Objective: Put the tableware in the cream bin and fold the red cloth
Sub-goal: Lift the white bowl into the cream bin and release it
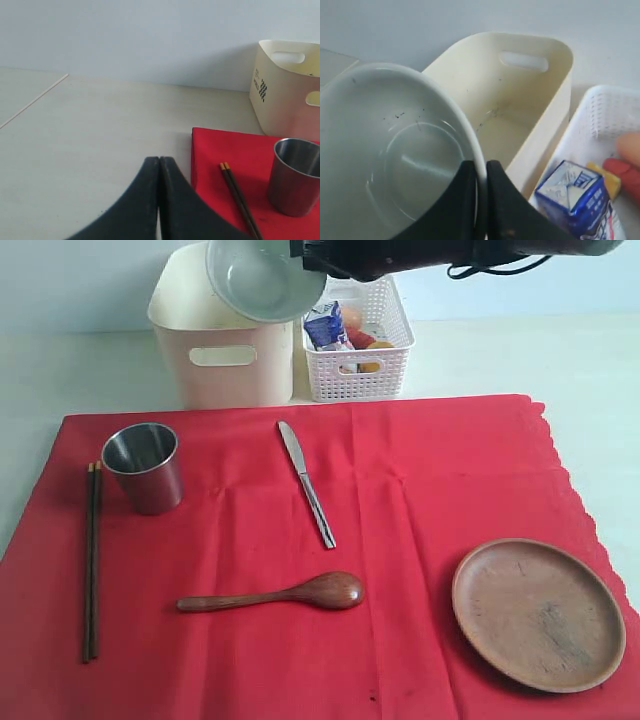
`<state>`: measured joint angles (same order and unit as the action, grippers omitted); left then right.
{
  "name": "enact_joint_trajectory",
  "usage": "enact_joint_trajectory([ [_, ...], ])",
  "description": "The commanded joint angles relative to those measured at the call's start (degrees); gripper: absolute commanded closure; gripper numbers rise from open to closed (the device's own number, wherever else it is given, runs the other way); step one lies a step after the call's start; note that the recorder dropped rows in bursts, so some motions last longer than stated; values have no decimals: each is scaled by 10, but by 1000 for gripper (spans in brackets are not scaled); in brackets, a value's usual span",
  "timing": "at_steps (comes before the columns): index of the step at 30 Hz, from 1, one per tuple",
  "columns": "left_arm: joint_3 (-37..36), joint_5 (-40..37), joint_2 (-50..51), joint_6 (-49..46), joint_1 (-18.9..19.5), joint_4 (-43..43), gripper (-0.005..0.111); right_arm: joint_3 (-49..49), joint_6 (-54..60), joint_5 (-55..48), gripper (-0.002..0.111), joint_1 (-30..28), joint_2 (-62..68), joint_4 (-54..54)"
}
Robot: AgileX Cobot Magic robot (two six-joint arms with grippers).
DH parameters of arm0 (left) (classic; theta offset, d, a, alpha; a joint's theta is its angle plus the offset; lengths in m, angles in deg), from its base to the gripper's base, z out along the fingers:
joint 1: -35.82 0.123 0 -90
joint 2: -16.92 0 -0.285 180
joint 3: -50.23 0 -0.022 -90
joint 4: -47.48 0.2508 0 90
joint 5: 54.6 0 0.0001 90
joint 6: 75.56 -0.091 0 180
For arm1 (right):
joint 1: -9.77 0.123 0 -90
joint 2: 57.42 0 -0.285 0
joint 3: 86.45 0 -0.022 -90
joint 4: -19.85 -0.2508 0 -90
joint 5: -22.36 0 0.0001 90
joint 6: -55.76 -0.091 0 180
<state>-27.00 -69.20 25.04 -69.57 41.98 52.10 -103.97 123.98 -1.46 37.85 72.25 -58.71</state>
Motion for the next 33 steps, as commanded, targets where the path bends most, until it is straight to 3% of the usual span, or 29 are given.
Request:
enact_joint_trajectory([
  [1,0,0,-1,0,-4,-4,106,-65,16,31,108,23,27,-16],
  [7,0,0,-1,0,-4,-4,106,-144,2,48,108,32,90,-15],
  [14,0,0,-1,0,-4,-4,106,-148,-17,129,108,53,99,3],
  [21,0,0,-1,0,-4,-4,106,-148,-18,138,106,57,100,17],
  [33,0,0,-1,0,-4,-4,106,-148,-18,145,54,58,100,17],
])
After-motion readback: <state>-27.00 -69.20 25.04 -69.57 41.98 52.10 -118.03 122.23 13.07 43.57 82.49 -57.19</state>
